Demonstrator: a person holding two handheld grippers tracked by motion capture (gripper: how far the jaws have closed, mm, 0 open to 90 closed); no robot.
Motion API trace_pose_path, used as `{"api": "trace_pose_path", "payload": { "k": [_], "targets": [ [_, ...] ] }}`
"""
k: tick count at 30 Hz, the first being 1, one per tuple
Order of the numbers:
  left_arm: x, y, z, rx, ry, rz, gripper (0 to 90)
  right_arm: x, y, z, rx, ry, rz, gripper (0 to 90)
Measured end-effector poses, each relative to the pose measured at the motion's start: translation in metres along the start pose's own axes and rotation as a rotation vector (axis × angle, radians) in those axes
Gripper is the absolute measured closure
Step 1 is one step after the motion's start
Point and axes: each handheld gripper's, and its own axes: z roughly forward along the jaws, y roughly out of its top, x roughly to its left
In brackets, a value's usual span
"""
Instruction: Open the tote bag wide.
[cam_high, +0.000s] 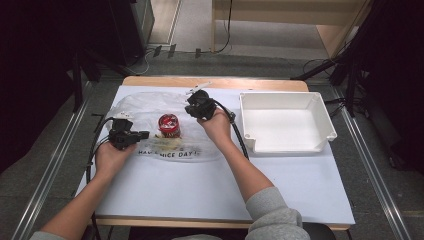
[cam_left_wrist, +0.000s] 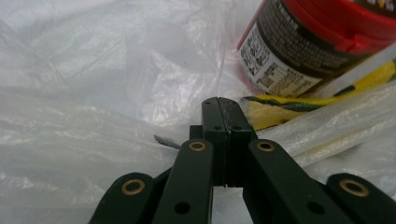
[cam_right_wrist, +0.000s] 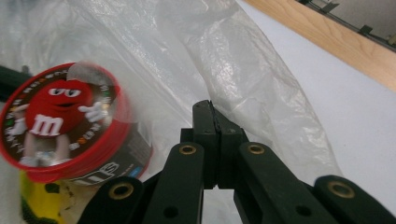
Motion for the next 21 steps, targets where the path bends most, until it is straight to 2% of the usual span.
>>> {"api": "trace_pose_path", "payload": {
  "k": [7, 13, 17, 21],
  "targets": [
    [0.001, -0.009, -0.002, 0.019, -0.010, 0.008, 90.0, -0.017, -0.008, 0.016, 0.001, -0.015, 0.063, 90.0],
    [-0.004, -0.016, -0.004, 0.028, -0.007, 0.040, 90.0, -0.027, -0.015, 0.026, 0.004, -0.029, 0.086, 90.0],
    [-0.005, -0.023, -0.007, 0.017, -0.008, 0.066, 90.0, -0.033, -0.019, 0.031, 0.016, -0.038, 0.097, 90.0],
    [-0.004, -0.026, -0.010, 0.011, -0.014, 0.058, 90.0, -0.035, -0.022, 0.035, 0.021, -0.039, 0.112, 90.0]
  ]
}}
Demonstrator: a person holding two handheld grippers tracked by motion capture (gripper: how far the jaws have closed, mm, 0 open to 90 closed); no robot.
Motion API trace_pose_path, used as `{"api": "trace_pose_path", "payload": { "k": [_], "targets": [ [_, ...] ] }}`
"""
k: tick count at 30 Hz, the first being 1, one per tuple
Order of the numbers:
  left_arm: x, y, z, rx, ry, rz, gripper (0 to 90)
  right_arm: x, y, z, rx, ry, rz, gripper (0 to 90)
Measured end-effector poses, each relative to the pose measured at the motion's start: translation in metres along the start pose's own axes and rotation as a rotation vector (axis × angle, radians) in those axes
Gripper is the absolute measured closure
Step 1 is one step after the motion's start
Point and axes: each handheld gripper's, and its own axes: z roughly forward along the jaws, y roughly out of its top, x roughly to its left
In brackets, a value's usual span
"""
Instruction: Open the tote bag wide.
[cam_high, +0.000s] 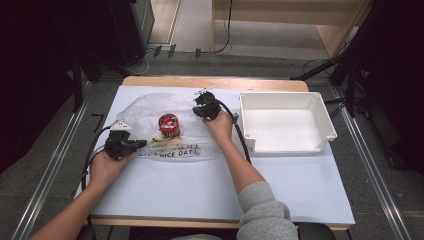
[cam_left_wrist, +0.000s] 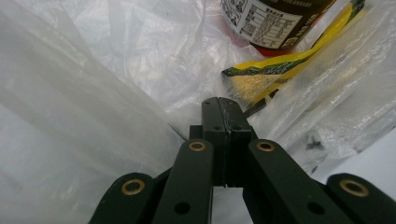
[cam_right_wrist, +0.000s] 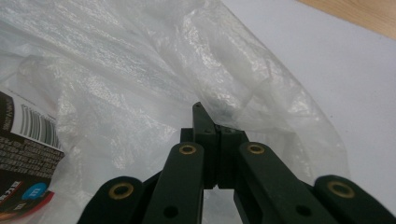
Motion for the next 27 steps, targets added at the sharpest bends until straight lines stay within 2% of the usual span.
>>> {"api": "trace_pose_path", "payload": {
  "k": [4, 12, 27],
  "targets": [
    [0.002, -0.002, -0.002, -0.001, -0.011, -0.019, 90.0, -0.004, -0.002, 0.003, -0.009, -0.002, 0.020, 90.0],
    [0.000, -0.009, -0.009, 0.017, -0.030, -0.014, 90.0, -0.011, -0.005, 0.008, -0.012, -0.022, 0.037, 90.0],
    [0.001, -0.025, -0.025, 0.022, -0.045, -0.025, 90.0, -0.019, -0.004, 0.007, -0.015, -0.107, 0.052, 90.0]
  ]
}}
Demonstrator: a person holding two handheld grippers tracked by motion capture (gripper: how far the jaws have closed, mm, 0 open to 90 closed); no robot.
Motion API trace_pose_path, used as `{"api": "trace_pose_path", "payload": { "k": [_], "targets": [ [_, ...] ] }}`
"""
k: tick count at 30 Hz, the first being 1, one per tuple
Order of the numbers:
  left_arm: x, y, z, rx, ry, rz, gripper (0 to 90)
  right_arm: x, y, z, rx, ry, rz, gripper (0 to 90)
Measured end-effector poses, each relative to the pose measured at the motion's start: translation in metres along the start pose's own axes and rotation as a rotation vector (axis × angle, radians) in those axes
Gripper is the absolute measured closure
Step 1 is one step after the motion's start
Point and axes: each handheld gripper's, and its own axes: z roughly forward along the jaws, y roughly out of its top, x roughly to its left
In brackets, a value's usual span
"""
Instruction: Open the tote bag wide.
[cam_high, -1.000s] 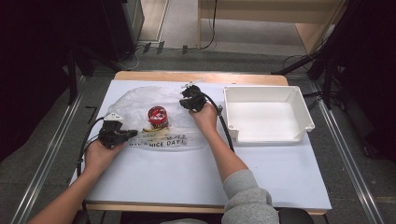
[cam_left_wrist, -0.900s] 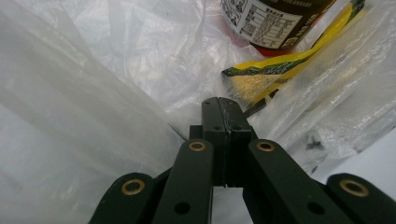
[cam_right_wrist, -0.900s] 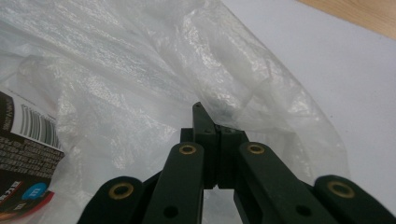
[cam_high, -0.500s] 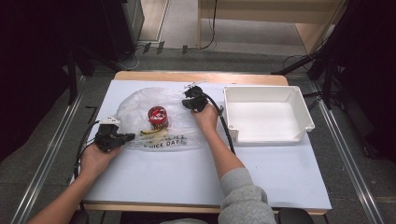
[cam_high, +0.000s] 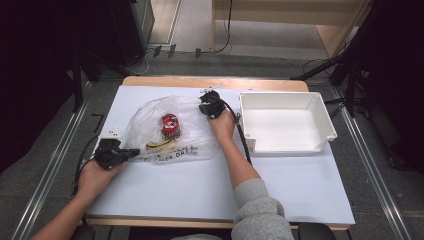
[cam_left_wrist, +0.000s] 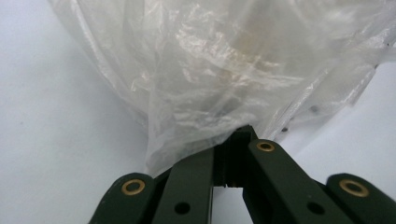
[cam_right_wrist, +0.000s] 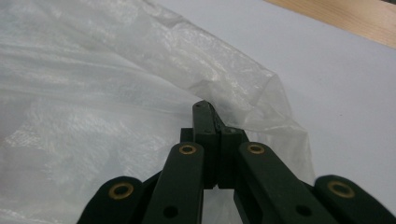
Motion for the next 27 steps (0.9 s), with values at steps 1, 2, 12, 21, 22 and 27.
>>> {"api": "trace_pose_path", "payload": {
  "k": [1, 2, 12, 21, 22, 27],
  "targets": [
    [0.001, -0.001, -0.001, 0.002, -0.002, -0.002, 90.0, 0.000, 0.000, 0.000, 0.002, -0.009, 0.008, 90.0],
    [0.002, -0.002, -0.002, -0.001, -0.004, -0.007, 90.0, -0.001, 0.000, 0.000, 0.003, -0.017, 0.010, 90.0],
    [-0.005, 0.010, -0.004, -0.032, -0.033, 0.000, 90.0, 0.016, 0.006, -0.013, 0.001, 0.017, -0.017, 90.0],
    [-0.027, 0.037, -0.018, -0.058, -0.098, 0.048, 90.0, 0.038, 0.008, -0.039, 0.003, 0.097, -0.048, 90.0],
    [-0.030, 0.042, -0.019, -0.056, -0.101, 0.055, 90.0, 0.041, 0.007, -0.042, 0.001, 0.101, -0.055, 90.0],
    [-0.045, 0.065, -0.025, -0.058, -0.127, 0.097, 90.0, 0.056, 0.002, -0.055, -0.011, 0.125, -0.094, 90.0]
  ]
}}
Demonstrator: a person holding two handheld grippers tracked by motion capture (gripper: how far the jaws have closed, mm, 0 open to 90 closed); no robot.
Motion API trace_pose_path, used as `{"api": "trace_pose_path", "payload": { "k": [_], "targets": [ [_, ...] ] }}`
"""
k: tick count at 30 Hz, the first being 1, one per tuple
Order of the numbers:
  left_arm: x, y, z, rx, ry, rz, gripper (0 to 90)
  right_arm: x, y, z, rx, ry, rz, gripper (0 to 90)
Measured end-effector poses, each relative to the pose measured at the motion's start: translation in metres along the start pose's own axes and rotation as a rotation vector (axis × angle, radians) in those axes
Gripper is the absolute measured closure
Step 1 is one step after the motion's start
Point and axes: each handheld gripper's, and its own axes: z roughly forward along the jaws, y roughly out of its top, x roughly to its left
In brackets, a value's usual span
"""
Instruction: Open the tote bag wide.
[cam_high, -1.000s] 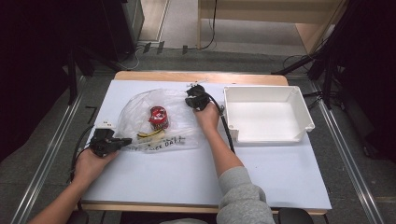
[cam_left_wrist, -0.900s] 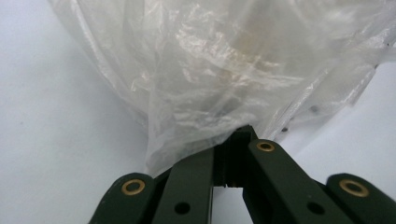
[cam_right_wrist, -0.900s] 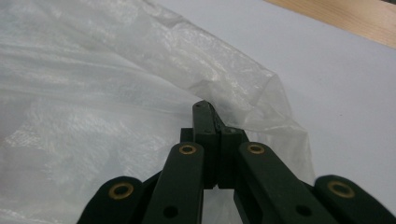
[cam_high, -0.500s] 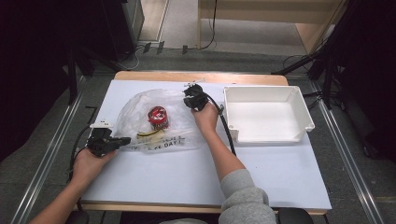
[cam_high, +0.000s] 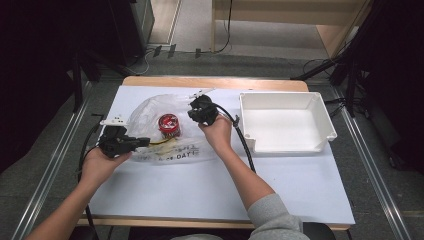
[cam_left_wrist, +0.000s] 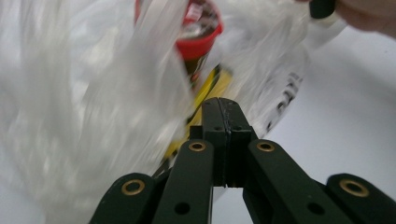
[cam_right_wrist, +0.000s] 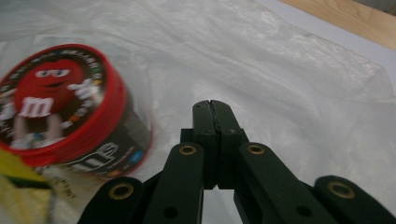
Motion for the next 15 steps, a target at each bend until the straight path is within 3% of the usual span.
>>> {"api": "trace_pose_path", "payload": {
  "k": [8, 15],
  "targets": [
    [0.000, 0.028, 0.004, 0.020, -0.037, -0.003, 90.0, 0.017, -0.012, -0.022, -0.008, 0.050, -0.032, 90.0],
    [0.009, 0.050, 0.008, 0.038, -0.041, -0.016, 90.0, 0.027, -0.031, -0.037, 0.010, 0.085, -0.057, 90.0]
  ]
}}
